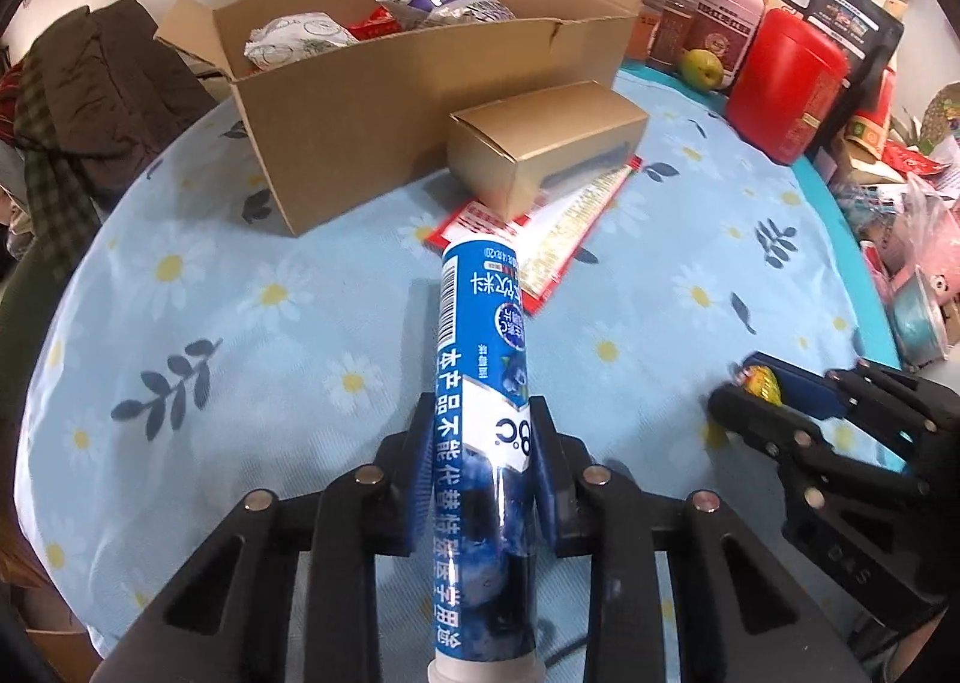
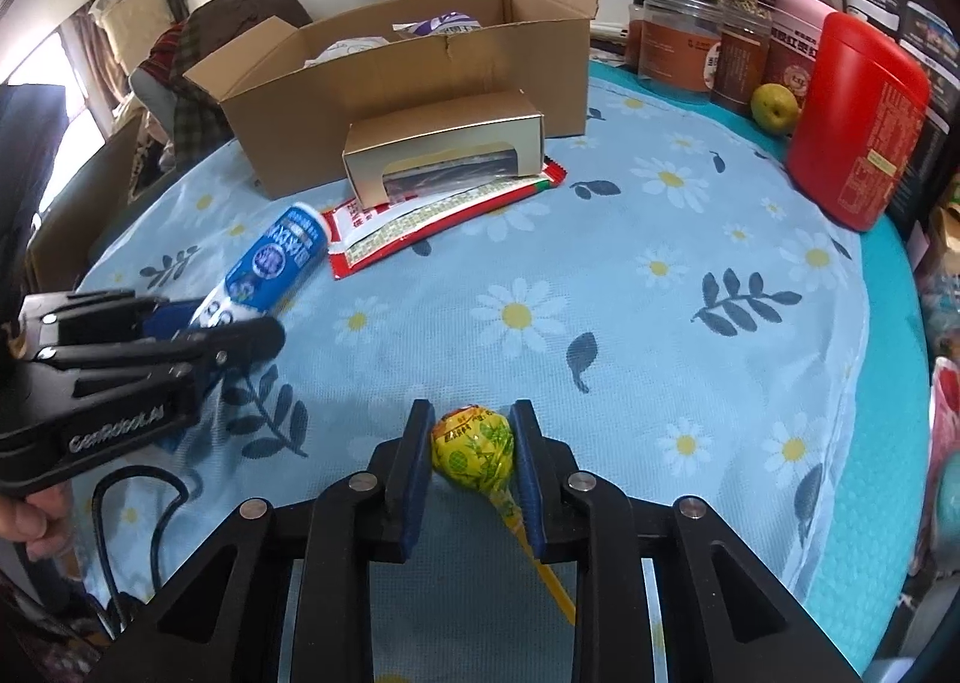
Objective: Organize snacks
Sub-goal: 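Lift the blue tube with the left gripper while the right lifts the lollipop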
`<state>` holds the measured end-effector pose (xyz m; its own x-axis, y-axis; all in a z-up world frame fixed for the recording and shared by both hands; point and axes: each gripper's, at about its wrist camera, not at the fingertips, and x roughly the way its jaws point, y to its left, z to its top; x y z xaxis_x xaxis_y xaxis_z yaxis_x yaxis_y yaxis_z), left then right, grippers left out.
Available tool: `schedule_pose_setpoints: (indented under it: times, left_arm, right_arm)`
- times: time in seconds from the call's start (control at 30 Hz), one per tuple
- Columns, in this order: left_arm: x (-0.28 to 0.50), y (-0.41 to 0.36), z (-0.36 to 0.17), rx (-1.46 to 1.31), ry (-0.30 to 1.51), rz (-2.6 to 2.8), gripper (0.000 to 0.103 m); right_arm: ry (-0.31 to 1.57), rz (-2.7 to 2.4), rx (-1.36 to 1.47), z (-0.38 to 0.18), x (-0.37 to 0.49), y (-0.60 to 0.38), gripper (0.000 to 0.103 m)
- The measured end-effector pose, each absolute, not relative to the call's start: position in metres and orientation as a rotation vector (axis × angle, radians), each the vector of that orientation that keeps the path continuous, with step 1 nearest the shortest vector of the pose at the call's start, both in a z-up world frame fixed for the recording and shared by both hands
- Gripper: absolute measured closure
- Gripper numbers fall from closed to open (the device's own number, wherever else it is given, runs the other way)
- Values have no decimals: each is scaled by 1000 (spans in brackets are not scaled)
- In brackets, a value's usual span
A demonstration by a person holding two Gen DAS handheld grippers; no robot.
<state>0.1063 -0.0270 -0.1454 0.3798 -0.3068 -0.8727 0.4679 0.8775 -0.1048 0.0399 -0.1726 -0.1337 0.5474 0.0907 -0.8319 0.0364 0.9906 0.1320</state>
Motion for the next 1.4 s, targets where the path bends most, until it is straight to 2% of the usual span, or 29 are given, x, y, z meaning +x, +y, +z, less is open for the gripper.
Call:
schedule_pose_setpoints:
  times: [0.43,0.63,0.77,1.4]
  left_arm:
    - [85,-25,-145,175,1118,-544,75]
    - [86,-36,-146,255,1079,-546,75]
    - [89,-32,-145,201,1071,-555,75]
    - [56,-12,-82,110,943,-632,75]
  right_arm:
    - [985,54,177,-131,33,-177,78]
    - [989,52,174,-132,31,-176,78]
    - [986,57,176,-131,30,-175,78]
    - [867,172,173,-83,14,-154,78]
